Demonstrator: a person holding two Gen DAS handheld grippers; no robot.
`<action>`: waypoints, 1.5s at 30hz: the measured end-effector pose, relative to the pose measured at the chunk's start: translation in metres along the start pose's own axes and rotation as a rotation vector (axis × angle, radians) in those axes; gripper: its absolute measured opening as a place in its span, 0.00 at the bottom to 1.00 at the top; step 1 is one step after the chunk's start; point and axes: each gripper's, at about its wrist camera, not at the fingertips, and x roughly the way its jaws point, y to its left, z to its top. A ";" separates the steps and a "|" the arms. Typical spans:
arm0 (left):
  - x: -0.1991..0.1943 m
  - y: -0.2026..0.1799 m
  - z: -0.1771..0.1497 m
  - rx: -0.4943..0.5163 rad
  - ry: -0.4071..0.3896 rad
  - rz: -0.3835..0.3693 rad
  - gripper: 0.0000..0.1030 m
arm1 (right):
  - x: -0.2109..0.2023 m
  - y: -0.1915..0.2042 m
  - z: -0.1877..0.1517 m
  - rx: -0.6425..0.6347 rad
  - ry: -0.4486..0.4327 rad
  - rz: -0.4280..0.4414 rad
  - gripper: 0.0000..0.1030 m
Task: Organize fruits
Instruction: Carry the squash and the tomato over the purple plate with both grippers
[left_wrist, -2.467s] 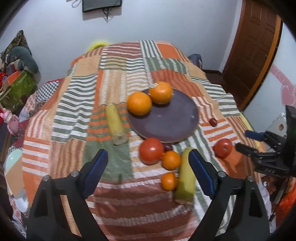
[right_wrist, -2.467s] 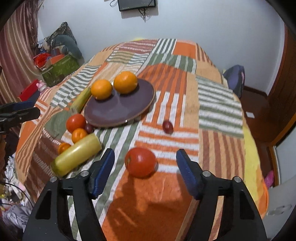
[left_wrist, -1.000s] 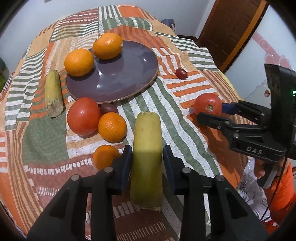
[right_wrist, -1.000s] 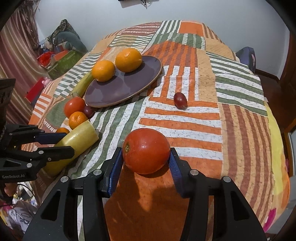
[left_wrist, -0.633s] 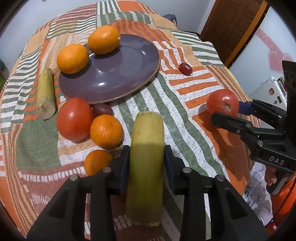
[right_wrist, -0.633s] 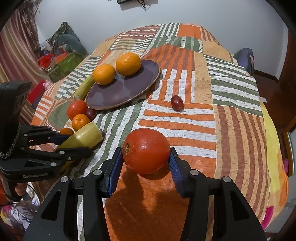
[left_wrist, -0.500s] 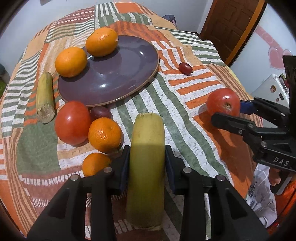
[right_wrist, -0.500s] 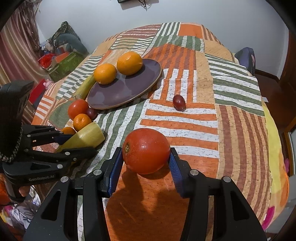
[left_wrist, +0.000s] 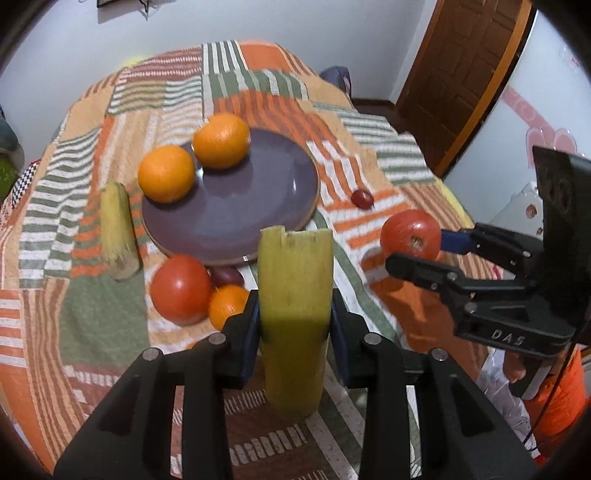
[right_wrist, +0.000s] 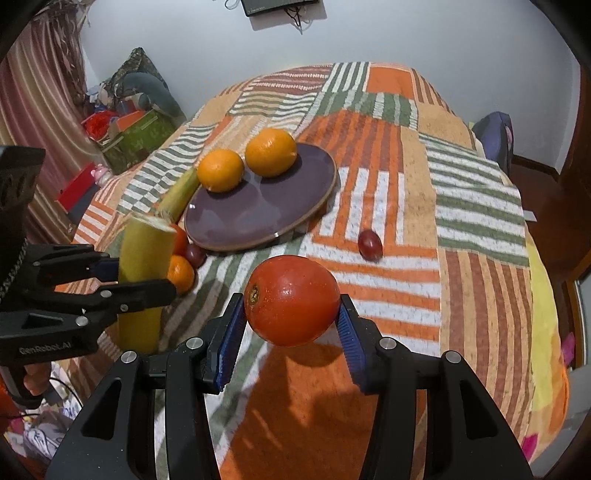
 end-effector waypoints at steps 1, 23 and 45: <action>-0.002 0.001 0.003 -0.005 -0.008 0.000 0.33 | 0.000 0.000 0.003 -0.002 -0.004 0.000 0.44; 0.001 0.048 0.062 -0.041 -0.103 0.054 0.33 | 0.026 -0.002 0.057 0.013 -0.077 -0.016 0.44; 0.064 0.054 0.095 0.004 -0.012 0.052 0.33 | 0.064 -0.007 0.085 0.006 -0.046 -0.049 0.44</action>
